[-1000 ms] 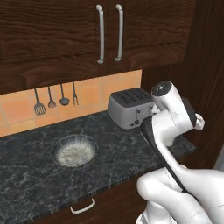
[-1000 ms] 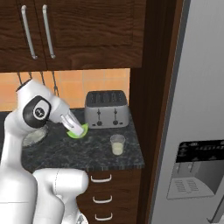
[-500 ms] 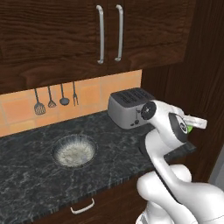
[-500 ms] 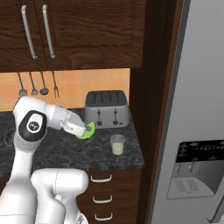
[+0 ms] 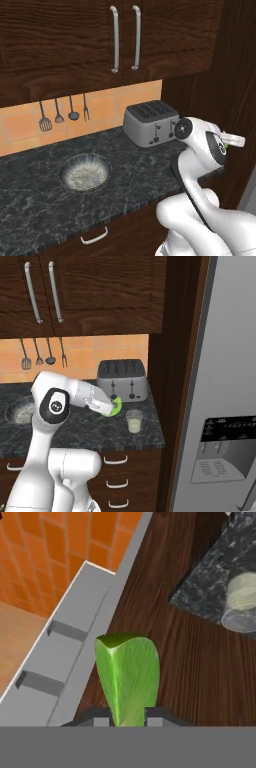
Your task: Grab a lemon wedge from the fridge and one ice cube from the ice bowl, and put them in the glass of lemonade.
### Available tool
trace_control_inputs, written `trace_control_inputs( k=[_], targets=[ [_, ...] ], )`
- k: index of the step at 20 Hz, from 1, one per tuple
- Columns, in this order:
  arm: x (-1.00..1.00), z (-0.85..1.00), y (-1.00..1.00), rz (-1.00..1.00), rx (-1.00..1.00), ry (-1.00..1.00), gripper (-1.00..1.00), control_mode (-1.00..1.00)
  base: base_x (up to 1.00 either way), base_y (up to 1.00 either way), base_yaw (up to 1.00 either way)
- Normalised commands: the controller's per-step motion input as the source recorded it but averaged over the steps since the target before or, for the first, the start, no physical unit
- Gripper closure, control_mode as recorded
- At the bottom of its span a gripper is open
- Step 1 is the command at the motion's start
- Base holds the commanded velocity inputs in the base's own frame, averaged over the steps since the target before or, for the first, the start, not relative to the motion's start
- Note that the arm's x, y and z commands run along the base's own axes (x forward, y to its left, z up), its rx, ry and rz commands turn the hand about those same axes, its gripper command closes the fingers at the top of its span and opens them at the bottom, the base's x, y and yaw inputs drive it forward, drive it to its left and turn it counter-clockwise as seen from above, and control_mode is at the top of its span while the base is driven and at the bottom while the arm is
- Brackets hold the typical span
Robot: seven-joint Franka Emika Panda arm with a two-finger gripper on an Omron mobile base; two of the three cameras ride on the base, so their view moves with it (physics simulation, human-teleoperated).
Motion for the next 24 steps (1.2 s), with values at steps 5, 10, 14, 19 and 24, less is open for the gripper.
trace_control_inputs(
  k=[5, 10, 14, 19, 24],
  targets=[
    [0.44, -0.31, 0.00, 0.00, -0.01, -0.07, 1.00, -1.00, 0.00, 0.00, 0.00],
    [0.36, -0.59, 0.00, -0.02, -0.02, -0.20, 1.00, -1.00, 0.00, 0.00, 0.00],
    [0.32, -0.30, -0.13, -0.04, -0.08, -0.06, 1.00, -1.00, 0.00, 0.00, 0.00],
    [0.38, 0.00, -0.32, -0.02, -0.17, 0.03, 1.00, -1.00, 0.00, 0.00, 0.00],
    [0.43, -0.18, 0.02, 0.00, -0.16, 0.05, 1.00, -1.00, 0.00, 0.00, 0.00]
  ],
)
